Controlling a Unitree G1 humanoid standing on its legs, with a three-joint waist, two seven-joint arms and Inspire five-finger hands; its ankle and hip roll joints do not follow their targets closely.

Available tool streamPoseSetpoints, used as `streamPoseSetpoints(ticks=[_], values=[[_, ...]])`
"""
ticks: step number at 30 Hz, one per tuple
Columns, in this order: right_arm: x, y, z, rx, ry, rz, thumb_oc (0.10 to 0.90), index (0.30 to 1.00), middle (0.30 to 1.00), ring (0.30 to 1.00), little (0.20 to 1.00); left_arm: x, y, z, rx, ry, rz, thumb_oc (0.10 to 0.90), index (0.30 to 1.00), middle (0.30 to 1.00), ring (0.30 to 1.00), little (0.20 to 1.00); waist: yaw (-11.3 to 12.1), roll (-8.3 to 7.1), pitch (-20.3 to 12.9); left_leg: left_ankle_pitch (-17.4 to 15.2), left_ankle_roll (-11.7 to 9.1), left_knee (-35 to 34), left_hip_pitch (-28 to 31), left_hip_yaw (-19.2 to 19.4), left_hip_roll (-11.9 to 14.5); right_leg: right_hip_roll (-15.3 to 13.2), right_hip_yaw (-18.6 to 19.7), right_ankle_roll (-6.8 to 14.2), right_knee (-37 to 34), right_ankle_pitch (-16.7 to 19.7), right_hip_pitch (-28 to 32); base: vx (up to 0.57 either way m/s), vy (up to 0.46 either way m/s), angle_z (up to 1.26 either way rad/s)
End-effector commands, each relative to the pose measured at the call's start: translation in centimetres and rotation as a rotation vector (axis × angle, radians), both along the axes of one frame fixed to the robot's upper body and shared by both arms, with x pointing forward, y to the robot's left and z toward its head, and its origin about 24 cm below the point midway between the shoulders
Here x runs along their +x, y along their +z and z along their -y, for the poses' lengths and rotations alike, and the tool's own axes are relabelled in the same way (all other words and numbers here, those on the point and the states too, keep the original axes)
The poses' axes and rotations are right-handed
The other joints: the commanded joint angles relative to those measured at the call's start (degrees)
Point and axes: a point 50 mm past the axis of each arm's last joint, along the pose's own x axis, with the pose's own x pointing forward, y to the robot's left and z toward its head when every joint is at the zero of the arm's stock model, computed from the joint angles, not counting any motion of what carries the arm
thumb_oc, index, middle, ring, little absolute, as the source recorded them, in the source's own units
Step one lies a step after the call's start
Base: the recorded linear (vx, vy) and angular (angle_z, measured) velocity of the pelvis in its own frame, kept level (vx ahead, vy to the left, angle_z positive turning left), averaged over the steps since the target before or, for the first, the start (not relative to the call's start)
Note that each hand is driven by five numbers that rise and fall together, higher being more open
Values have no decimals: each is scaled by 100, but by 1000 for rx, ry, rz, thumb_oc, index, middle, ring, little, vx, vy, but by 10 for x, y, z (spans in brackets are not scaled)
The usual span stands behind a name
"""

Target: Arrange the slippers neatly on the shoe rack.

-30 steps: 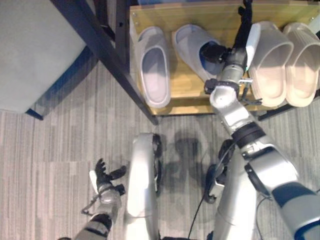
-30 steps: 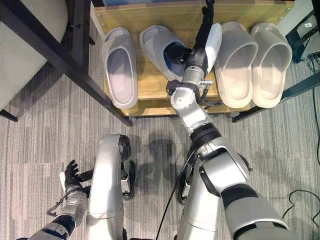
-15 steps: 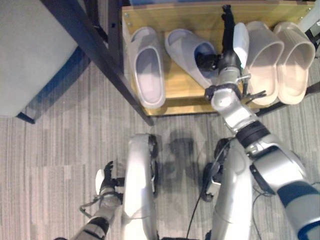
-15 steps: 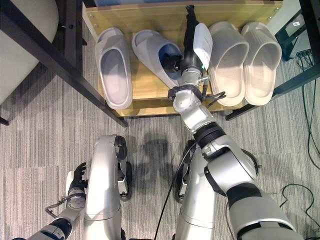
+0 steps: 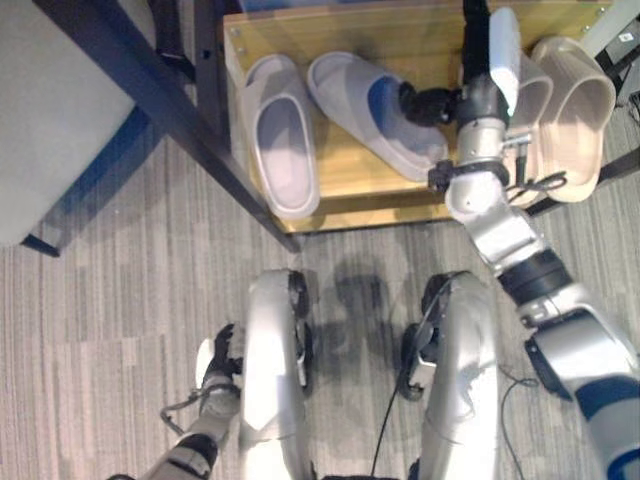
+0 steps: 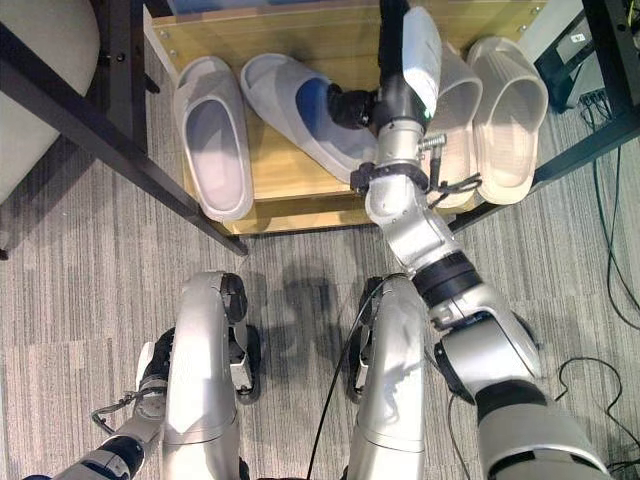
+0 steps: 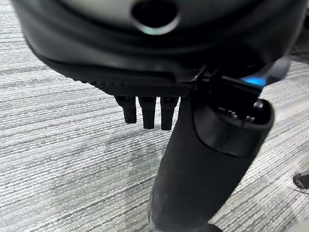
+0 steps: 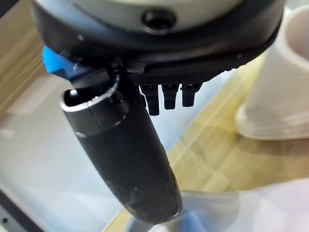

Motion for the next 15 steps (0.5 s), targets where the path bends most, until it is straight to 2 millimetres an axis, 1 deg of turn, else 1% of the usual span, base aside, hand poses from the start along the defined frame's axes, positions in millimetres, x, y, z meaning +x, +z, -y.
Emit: streamPoseSetpoints(ticks=[1, 5, 6, 7, 8, 9, 12, 14, 15], values=[[-33, 71, -13, -61, 88, 320, 800, 900, 900, 900, 900, -26, -12, -16, 66, -1, -85, 800, 900, 900, 900, 900, 177, -131, -160, -248, 405, -177, 90, -301, -177, -46, 265, -681, -310, 136, -16, 0, 0, 0], [-37, 70, -11, -77, 91, 334, 800, 900, 900, 900, 900, -25, -12, -16, 57, -1, -85, 800, 900, 900, 900, 900, 169, -123, -160, -231, 400, -206, 90, -309, -188, -40, 272, -680, -330, 130, -16, 0, 0, 0], [-52, 77, -17, -48, 145, 420, 800, 900, 900, 900, 900, -23, -11, -15, 65, -2, -79, 800, 900, 900, 900, 900, 153, -129, -160, -226, 399, -221, 90, -301, -189, -36, 267, -679, -337, 133, -16, 0, 0, 0], [-53, 76, -16, -47, 144, 420, 800, 900, 900, 900, 900, -23, -11, -16, 67, -3, -80, 800, 900, 900, 900, 900, 159, -135, -160, -223, 400, -221, 90, -300, -190, -37, 268, -679, -335, 135, -16, 0, 0, 0], [-61, 78, -18, -62, 161, 458, 800, 900, 900, 900, 900, -23, -10, -17, 84, -7, -80, 800, 900, 900, 900, 900, 148, -149, -160, -224, 397, -230, 90, -290, -187, -35, 270, -679, -339, 134, -16, 0, 0, 0], [-79, 80, -22, -33, 236, 537, 800, 900, 900, 900, 900, -25, -10, -17, 141, -43, -94, 800, 900, 900, 900, 900, 108, -171, -160, -226, 397, -228, 90, -276, -183, -28, 263, -682, -331, 135, -16, 0, 0, 0], [-94, 75, -23, -31, 297, 577, 800, 900, 900, 900, 900, -27, -11, -18, 163, -51, -101, 800, 900, 900, 900, 900, 99, -201, -160, -229, 403, -192, 90, -281, -185, -21, 291, -688, -302, 131, -16, 0, 0, 0], [-102, 70, -25, -44, 351, 573, 800, 900, 900, 900, 900, -30, -12, -20, 158, -36, -103, 800, 900, 900, 900, 900, 85, -224, -160, -220, 397, -201, 90, -287, -189, -26, 293, -690, -309, 128, -16, 0, 0, 0], [-105, 60, -26, -36, 406, 535, 800, 900, 900, 900, 900, -31, -13, -20, 158, -31, -107, 800, 900, 900, 900, 900, 65, -240, -160, -218, 394, -212, 90, -287, -181, -29, 297, -690, -328, 126, -16, 0, 0, 0]])
